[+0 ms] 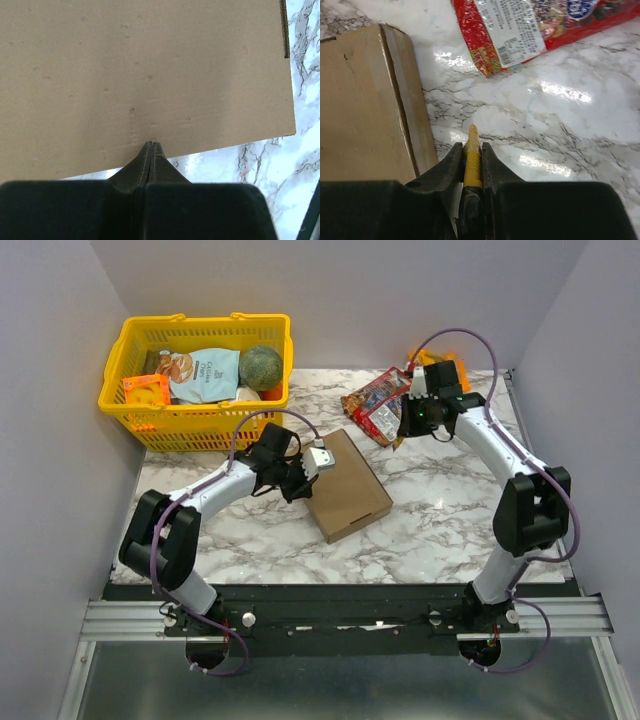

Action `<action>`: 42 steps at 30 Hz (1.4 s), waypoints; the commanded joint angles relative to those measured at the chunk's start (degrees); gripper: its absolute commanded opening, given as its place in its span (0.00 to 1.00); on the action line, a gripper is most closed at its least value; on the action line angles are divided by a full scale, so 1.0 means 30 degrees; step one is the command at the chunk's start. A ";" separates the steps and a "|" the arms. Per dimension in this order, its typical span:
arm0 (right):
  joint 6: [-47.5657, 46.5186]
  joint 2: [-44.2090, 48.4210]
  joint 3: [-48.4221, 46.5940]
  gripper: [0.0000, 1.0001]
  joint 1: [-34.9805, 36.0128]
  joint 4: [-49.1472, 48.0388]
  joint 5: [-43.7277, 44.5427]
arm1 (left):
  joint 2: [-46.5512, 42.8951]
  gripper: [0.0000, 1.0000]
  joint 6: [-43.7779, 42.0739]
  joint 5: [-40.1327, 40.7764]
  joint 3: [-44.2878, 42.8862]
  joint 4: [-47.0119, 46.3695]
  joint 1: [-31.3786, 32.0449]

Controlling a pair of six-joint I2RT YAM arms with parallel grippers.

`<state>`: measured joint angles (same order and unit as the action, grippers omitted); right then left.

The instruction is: Unpack the express box

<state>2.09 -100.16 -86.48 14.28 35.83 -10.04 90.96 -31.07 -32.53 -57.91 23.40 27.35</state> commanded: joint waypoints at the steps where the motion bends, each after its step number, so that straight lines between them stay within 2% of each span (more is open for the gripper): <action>1: -0.1135 -0.1797 -0.1377 0.00 0.1564 -0.0432 -0.2277 | -0.0405 0.00 -0.0541 0.1061 0.2426 0.0963 -0.0533; 5: -0.0960 -0.2443 -0.1760 0.00 0.2503 -0.0460 -0.1518 | -0.1314 0.00 -0.1156 0.1264 0.3919 -0.0152 -0.0797; 13: -0.1047 -0.2209 -0.1525 0.00 0.2973 -0.0578 0.0184 | -0.3541 0.00 -0.2856 0.2024 0.6381 -0.0035 -0.1647; 20: -0.1690 -0.2795 -0.1701 0.01 0.3967 -0.0109 -0.1163 | -0.3747 0.00 -0.2300 0.2202 0.6062 0.0636 -0.2817; 25: -0.1838 -0.3263 -0.2491 0.01 0.5198 -0.0138 -0.2042 | -0.3922 0.00 -0.3148 0.2699 0.6353 0.1633 -0.3346; 31: -0.2014 -0.3585 -0.3809 0.00 0.5697 -0.0080 -0.2745 | -0.4070 0.00 -0.2625 0.2145 0.5829 0.1751 -0.3347; 36: -0.2218 -0.4229 -0.5128 0.00 0.6165 -0.0021 -0.3477 | -0.3573 0.00 -0.1715 0.0183 0.4512 0.1693 -0.3288; 42: -0.2454 -0.4611 -0.6388 0.01 0.6459 0.0446 -0.5348 | -0.2431 0.00 -0.1713 -0.0494 0.3689 0.1458 -0.1944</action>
<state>-4.58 -112.31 -102.69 32.25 35.86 -19.68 81.30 -36.67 -30.24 -45.10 28.08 18.59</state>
